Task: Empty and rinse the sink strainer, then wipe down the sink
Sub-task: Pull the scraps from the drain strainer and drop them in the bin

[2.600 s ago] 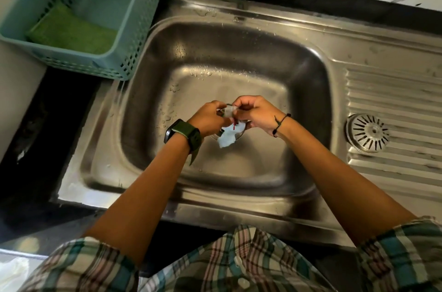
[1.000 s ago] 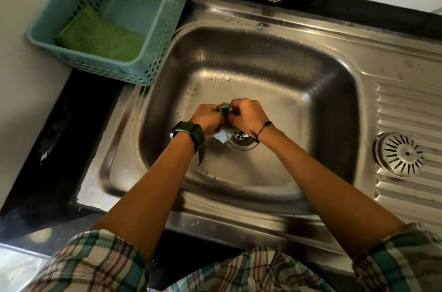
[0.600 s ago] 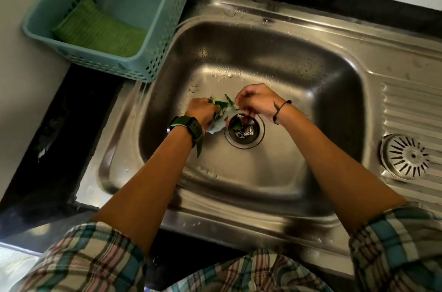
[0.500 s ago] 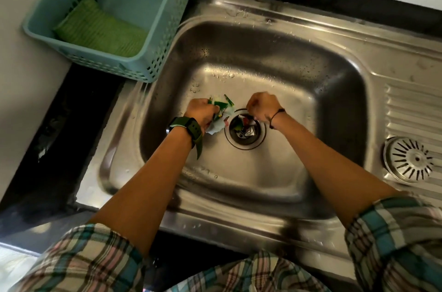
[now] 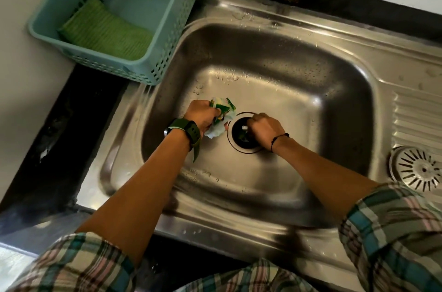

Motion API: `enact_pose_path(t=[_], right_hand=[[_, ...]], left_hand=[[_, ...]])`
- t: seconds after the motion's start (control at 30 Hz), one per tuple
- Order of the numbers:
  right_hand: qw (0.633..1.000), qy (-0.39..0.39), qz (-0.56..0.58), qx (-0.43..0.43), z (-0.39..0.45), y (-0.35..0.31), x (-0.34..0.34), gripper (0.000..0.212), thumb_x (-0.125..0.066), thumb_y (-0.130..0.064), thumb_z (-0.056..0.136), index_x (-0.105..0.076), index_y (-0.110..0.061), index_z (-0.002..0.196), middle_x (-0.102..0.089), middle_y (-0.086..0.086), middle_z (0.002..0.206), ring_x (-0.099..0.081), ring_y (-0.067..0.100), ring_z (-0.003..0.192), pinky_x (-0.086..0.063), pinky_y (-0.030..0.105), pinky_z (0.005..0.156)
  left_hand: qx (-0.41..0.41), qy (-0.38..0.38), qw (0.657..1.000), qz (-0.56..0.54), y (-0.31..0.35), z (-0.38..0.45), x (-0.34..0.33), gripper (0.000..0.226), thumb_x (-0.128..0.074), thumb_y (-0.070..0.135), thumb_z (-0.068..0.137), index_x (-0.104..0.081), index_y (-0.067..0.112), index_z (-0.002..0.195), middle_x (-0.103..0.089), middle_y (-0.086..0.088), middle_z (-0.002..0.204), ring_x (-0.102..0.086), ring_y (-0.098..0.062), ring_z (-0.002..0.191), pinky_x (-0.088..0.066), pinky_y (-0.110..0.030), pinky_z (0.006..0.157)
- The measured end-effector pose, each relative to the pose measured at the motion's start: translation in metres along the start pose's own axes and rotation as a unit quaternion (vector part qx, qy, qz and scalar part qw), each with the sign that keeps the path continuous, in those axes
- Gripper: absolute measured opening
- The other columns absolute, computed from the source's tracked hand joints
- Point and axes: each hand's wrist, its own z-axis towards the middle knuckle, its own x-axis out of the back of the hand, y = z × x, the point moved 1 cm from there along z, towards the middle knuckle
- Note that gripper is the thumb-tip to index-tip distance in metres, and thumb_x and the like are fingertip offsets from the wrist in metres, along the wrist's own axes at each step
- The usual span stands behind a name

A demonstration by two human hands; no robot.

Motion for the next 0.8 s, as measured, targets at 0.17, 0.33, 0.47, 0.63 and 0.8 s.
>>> enact_pose_path(t=[0.17, 0.33, 0.47, 0.63, 0.8], right_hand=[[0.935, 0.166, 0.285, -0.130, -0.009, 0.010, 0.041, 0.011, -0.059, -0.013, 0.086, -0.066, -0.005, 0.086, -0.067, 0.015, 0.086, -0.059, 0.027, 0.081, -0.043, 0.024, 0.069], [0.841, 0.193, 0.495, -0.101, -0.019, -0.003, 0.084, 0.014, -0.067, -0.009, 0.080, -0.063, 0.003, 0.075, -0.064, 0.024, 0.079, -0.055, 0.027, 0.071, -0.049, 0.036, 0.072], [0.872, 0.182, 0.450, -0.065, -0.020, -0.022, 0.091, 0.007, -0.067, -0.009, 0.080, -0.065, -0.003, 0.078, -0.061, 0.014, 0.077, -0.050, 0.015, 0.071, -0.039, 0.025, 0.064], [0.875, 0.237, 0.414, -0.075, -0.021, -0.031, 0.087, 0.009, -0.062, -0.002, 0.082, -0.065, 0.006, 0.080, -0.061, 0.023, 0.085, -0.050, 0.019, 0.073, -0.039, 0.024, 0.066], [0.872, 0.270, 0.403, -0.073, -0.022, -0.035, 0.088, 0.010, -0.063, 0.000, 0.080, -0.059, 0.008, 0.075, -0.052, 0.015, 0.077, -0.047, 0.021, 0.070, -0.039, 0.028, 0.063]], left_hand=[[0.003, 0.006, 1.000, -0.010, -0.003, 0.000, -0.014, 0.010, -0.056, -0.001, 0.081, -0.061, 0.006, 0.076, -0.063, -0.027, 0.112, -0.061, -0.039, 0.103, -0.050, -0.053, 0.091], [0.010, 0.004, 0.999, -0.041, -0.004, -0.005, -0.029, 0.012, -0.059, -0.002, 0.078, -0.059, 0.007, 0.070, -0.061, -0.022, 0.093, -0.062, -0.034, 0.091, -0.049, -0.055, 0.090], [0.010, -0.038, 0.992, -0.117, -0.002, -0.009, -0.035, 0.016, -0.056, -0.007, 0.080, -0.058, 0.006, 0.070, -0.059, -0.021, 0.083, -0.060, -0.028, 0.071, -0.054, -0.038, 0.069], [0.003, -0.064, 0.987, -0.150, 0.002, -0.013, -0.027, 0.017, -0.047, -0.006, 0.087, -0.059, 0.005, 0.083, -0.060, -0.013, 0.081, -0.060, -0.024, 0.072, -0.051, -0.036, 0.076], [0.031, -0.099, 0.977, -0.186, 0.008, -0.017, -0.021, 0.020, -0.042, -0.009, 0.083, -0.055, 0.005, 0.081, -0.059, -0.012, 0.080, -0.061, -0.024, 0.074, -0.055, -0.037, 0.075]])
